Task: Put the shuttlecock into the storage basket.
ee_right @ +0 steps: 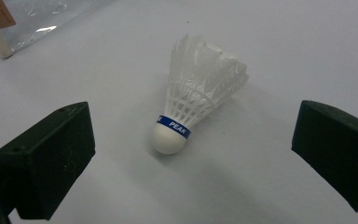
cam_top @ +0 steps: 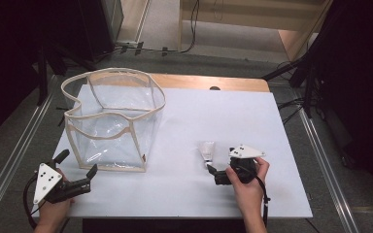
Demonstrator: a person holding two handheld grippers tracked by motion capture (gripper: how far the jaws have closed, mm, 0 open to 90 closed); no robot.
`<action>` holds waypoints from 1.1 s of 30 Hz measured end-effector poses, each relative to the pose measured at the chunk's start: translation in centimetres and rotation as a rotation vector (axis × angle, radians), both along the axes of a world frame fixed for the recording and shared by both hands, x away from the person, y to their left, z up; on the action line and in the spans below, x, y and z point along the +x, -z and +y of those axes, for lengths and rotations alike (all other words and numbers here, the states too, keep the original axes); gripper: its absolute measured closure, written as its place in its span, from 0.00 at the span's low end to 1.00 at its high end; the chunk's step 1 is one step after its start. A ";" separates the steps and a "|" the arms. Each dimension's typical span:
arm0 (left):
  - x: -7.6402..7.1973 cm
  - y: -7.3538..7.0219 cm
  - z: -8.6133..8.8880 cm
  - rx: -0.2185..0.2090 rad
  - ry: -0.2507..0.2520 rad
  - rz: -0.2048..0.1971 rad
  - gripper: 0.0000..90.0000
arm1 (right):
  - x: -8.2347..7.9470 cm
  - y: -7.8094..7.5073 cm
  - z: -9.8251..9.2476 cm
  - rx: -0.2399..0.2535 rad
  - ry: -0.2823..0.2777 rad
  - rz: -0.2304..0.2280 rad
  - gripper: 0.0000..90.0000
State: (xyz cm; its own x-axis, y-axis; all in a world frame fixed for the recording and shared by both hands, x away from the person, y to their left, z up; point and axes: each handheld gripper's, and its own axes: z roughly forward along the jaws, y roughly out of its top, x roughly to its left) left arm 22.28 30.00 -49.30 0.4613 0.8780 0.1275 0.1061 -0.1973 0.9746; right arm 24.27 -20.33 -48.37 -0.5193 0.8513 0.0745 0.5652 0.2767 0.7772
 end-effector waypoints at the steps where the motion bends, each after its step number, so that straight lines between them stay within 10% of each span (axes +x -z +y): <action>1: 0.0 0.0 0.0 0.000 0.000 0.000 0.03 | 0.1 0.1 0.1 0.001 -0.001 0.004 0.00; 22: 0.0 0.0 0.0 0.000 0.000 0.002 0.03 | 1.4 2.0 2.1 -0.005 0.004 0.158 0.00; 25: 0.0 0.0 0.0 0.001 0.001 0.002 0.03 | 1.4 2.2 2.5 -0.016 0.061 0.153 0.19; 33: 0.0 0.0 0.0 -0.005 0.000 0.004 0.03 | 1.3 2.4 3.1 -0.037 0.137 0.174 0.31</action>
